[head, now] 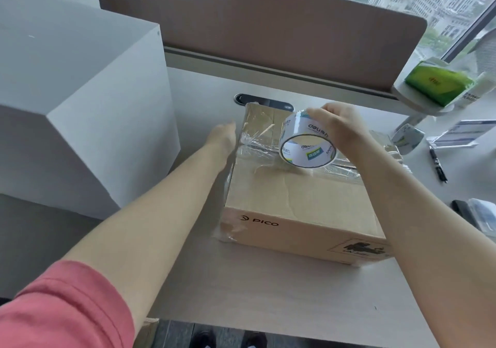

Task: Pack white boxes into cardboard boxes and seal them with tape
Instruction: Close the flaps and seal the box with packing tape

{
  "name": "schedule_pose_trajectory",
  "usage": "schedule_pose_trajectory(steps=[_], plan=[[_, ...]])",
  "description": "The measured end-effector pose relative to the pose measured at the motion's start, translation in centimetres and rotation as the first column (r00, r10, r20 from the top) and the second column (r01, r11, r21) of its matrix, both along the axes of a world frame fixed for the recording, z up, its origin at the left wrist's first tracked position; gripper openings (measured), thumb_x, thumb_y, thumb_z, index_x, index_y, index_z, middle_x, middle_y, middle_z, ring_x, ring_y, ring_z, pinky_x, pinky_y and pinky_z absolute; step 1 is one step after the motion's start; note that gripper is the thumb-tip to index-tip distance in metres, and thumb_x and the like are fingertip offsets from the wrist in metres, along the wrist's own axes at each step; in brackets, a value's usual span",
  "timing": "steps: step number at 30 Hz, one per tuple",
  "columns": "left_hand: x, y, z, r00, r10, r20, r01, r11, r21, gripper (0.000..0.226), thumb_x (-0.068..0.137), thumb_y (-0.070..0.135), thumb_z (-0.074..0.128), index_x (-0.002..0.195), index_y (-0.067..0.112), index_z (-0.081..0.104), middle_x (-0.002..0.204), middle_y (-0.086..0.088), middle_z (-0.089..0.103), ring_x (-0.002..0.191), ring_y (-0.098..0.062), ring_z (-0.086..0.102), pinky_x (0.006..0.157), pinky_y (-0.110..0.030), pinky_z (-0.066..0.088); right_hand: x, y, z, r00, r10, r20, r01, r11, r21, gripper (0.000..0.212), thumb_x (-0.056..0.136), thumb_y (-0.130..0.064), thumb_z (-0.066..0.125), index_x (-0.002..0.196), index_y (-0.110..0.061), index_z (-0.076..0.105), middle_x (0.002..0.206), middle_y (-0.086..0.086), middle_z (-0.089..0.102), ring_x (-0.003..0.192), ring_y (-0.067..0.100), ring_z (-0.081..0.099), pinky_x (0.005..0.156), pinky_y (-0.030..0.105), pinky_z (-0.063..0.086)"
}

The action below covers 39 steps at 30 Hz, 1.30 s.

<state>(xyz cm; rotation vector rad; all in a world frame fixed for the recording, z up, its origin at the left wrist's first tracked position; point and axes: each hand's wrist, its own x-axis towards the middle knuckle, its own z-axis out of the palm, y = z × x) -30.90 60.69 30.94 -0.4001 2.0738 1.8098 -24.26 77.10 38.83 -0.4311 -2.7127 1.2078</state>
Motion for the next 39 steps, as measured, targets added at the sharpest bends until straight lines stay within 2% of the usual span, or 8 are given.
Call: schedule_pose_trajectory(steps=[7, 11, 14, 19, 22, 27, 32, 39], plan=[[1.3, 1.8, 0.0, 0.994, -0.105, -0.021, 0.104, 0.994, -0.029, 0.052, 0.102, 0.035, 0.021, 0.133, 0.001, 0.045, 0.133, -0.015, 0.050, 0.124, -0.028, 0.048, 0.107, -0.034, 0.037, 0.9, 1.1, -1.3, 0.998, -0.031, -0.049, 0.007, 0.904, -0.427, 0.039, 0.090, -0.020, 0.057, 0.054, -0.013, 0.044, 0.029, -0.010, 0.045, 0.027, 0.000, 0.042, 0.034, 0.010, 0.032], [1.7, 2.0, -0.4, 0.990, -0.082, -0.117, 0.068, 0.990, -0.123, 0.043, 0.102, 0.034, 0.025, 0.092, 0.008, 0.058, 0.083, -0.004, 0.049, 0.092, -0.018, 0.043, 0.071, -0.026, 0.035, 0.2, 1.5, -0.9, 0.997, 0.058, -0.050, -0.067, 0.978, -0.195, 0.050, 0.088, -0.022, 0.060, 0.046, -0.015, 0.033, 0.023, -0.011, 0.034, 0.023, 0.001, 0.031, 0.033, 0.015, 0.026], [1.8, 2.1, -0.6, 0.979, -0.110, -0.173, 0.066, 0.967, -0.244, 0.047, 0.102, 0.033, 0.024, 0.121, 0.001, 0.053, 0.084, -0.005, 0.048, 0.092, -0.018, 0.042, 0.068, -0.027, 0.033, -0.3, 2.3, -0.3, 0.994, 0.107, 0.033, -0.107, 0.994, 0.014, 0.050, 0.085, -0.028, 0.063, 0.045, -0.015, 0.035, 0.022, -0.010, 0.032, 0.031, 0.005, 0.032, 0.042, 0.022, 0.025], [1.8, 2.0, -0.1, 0.960, -0.221, -0.170, 0.111, 0.863, -0.493, 0.044, 0.102, 0.032, 0.023, 0.077, 0.008, 0.050, 0.109, -0.024, 0.058, 0.111, -0.036, 0.052, 0.087, -0.036, 0.038, -0.3, 2.9, 1.0, 0.967, 0.103, 0.232, -0.176, 0.931, 0.321, 0.046, 0.083, -0.026, 0.061, 0.047, -0.011, 0.036, 0.045, 0.002, 0.036, 0.047, 0.016, 0.031, 0.048, 0.025, 0.025], [2.4, 2.1, 0.3, 0.951, -0.209, -0.228, 0.035, 0.806, -0.591, 0.037, 0.101, 0.027, 0.032, 0.103, -0.004, 0.052, 0.124, -0.025, 0.053, 0.115, -0.035, 0.049, 0.086, -0.036, 0.035, -0.3, 2.7, 1.3, 0.954, 0.086, 0.287, -0.201, 0.893, 0.402, 0.045, 0.082, -0.029, 0.060, 0.049, -0.010, 0.037, 0.051, 0.003, 0.035, 0.049, 0.017, 0.033, 0.049, 0.025, 0.025], [3.9, 2.3, 0.5, 0.721, -0.396, -0.569, -0.112, 0.743, -0.659, 0.038, 0.093, 0.015, 0.048, 0.126, -0.004, 0.052, 0.132, -0.020, 0.052, 0.125, -0.030, 0.046, 0.102, -0.031, 0.031, 0.8, 5.0, 0.4, 0.978, 0.184, 0.093, -0.182, 0.983, -0.033, 0.048, 0.089, -0.029, 0.057, 0.049, -0.014, 0.036, 0.051, 0.001, 0.032, 0.049, 0.015, 0.030, 0.049, 0.025, 0.023], [4.6, 2.7, 0.9, 0.658, -0.709, -0.252, 0.243, 0.518, -0.820, 0.056, 0.101, 0.040, 0.017, 0.145, 0.008, 0.030, 0.156, -0.005, 0.024, 0.144, -0.014, 0.021, 0.115, -0.026, 0.015, 2.4, 6.6, -1.7, 0.987, 0.158, 0.044, -0.124, 0.894, -0.430, 0.045, 0.090, -0.024, 0.054, 0.047, -0.014, 0.063, 0.035, -0.008, 0.051, 0.033, 0.004, 0.045, 0.044, 0.018, 0.036], [4.6, 2.8, 0.8, 0.618, -0.785, 0.042, 0.322, 0.204, -0.924, 0.060, 0.097, 0.045, 0.001, 0.148, 0.015, -0.011, 0.158, -0.001, -0.013, 0.147, -0.012, -0.008, 0.118, -0.030, -0.011, 0.2, 6.4, -1.1, 0.987, 0.155, -0.031, -0.157, 0.986, -0.064, 0.056, 0.083, -0.027, 0.065, 0.043, -0.017, 0.027, 0.032, -0.011, 0.021, 0.035, 0.005, 0.020, 0.044, 0.024, 0.016]])
